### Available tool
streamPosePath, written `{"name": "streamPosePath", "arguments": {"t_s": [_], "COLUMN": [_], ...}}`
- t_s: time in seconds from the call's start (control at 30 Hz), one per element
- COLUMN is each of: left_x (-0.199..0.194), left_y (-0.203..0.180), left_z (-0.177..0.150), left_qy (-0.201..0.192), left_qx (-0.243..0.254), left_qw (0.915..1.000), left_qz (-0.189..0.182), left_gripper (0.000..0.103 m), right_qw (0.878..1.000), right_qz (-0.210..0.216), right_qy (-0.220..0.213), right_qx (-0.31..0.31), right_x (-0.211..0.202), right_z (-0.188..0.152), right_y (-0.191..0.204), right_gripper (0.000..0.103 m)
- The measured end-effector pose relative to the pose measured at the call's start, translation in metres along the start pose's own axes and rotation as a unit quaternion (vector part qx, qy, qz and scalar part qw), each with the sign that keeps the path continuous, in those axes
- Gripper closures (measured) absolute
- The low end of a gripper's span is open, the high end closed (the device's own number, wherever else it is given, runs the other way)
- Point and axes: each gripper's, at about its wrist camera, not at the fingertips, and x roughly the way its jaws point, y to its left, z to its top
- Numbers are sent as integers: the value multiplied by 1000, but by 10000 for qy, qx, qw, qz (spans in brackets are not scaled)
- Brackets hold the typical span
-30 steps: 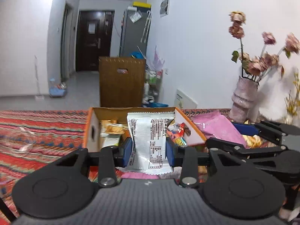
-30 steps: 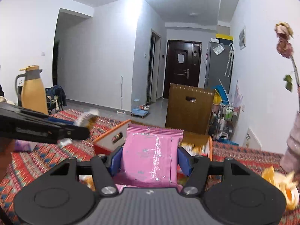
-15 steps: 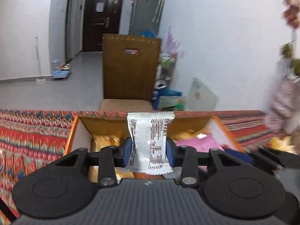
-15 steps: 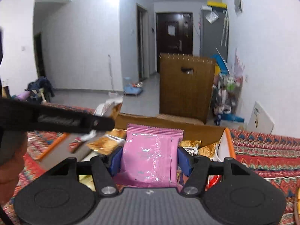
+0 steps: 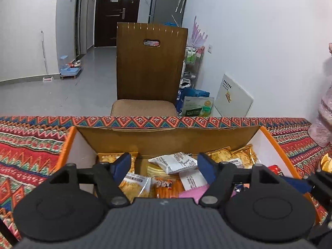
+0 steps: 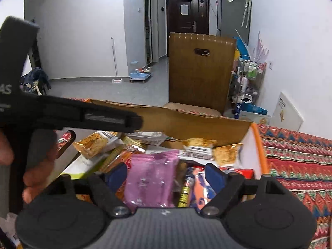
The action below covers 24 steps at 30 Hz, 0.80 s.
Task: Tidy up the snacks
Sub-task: 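Open both tools to drop the white and pink packets into the box, then grasp a white packet with the right tool while the left grasps a cracker packet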
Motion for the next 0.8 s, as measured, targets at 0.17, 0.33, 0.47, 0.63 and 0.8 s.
{"name": "streamPosePath", "arguments": {"t_s": [0.17, 0.33, 0.47, 0.63, 0.8], "left_x": [-49, -131, -202, -275, -340], "left_y": [4, 8, 0, -8, -13], "left_z": [4, -6, -32, -83, -155], "left_qy": [-118, -386, -657, -811, -1123], "left_qx": [110, 45, 261, 377, 239], "left_qw": [9998, 9992, 9975, 9960, 9933], "left_qz": [130, -3, -49, 60, 149], "left_gripper": [26, 20, 12, 11, 9], "right_qw": [9996, 9982, 9970, 9956, 9945], "right_qz": [-58, -163, -202, -192, -121], "right_qy": [-267, -575, -739, -891, -977], "right_qx": [57, -74, -132, -234, -368], "right_x": [-44, -110, -166, -227, -281], "right_z": [7, 11, -7, -39, -91], "right_y": [-5, 1, 11, 23, 44], "right_gripper": [20, 17, 12, 11, 11]}}
